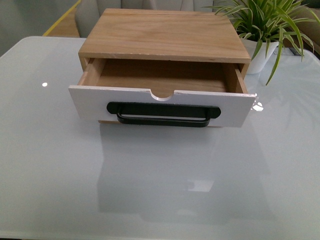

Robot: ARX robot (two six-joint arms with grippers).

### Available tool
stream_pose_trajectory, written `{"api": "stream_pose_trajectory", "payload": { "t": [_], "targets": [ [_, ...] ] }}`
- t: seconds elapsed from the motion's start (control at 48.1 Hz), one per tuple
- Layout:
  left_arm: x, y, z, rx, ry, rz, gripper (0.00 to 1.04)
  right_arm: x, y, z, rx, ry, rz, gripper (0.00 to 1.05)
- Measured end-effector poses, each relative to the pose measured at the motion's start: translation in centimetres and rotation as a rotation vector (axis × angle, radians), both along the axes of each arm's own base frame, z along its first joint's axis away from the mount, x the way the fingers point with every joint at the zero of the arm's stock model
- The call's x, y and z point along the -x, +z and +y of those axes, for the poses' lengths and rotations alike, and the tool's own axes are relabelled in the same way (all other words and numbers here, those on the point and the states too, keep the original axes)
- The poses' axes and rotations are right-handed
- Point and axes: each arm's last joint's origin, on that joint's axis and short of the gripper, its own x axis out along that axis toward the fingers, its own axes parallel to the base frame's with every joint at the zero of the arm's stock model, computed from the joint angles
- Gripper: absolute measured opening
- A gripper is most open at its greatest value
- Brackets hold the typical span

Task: Close drawer sideways

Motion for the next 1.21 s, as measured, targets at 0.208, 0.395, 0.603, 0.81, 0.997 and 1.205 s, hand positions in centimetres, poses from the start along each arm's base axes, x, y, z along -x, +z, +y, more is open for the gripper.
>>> {"api": "stream_pose_trajectory", "payload": {
  "t": [0.208,0.395,0.603,0.81,0.997,1.205],
  "targets": [
    [0.0,0.0,0.0,0.000,0.000,0.000,0.96,0.0,0.0,0.0,0.000,0.000,0.000,0.96],
    [0.0,0.0,0.0,0.000,0.000,0.000,0.96,0.0,0.0,0.0,0.000,0.000,0.000,0.96],
    [0.0,0.0,0.0,0.000,0.000,0.000,0.96,0.0,0.0,0.0,0.000,0.000,0.000,0.96],
    [0.0,0.0,0.0,0.000,0.000,0.000,0.96,0.0,0.0,0.0,0.000,0.000,0.000,0.96],
    [-0.1,-0.3,-0.2,-0.042,-0.150,0.221,0.96,-0.2,-0.4,0.0,0.076,-0.010,0.192,0.96],
    [-2.6,-0.8,-1.8,-0.142,-0.364,0.360,0.96,-2.9,0.0,-0.5,0.286,0.053,0.294,0.96]
  ]
}}
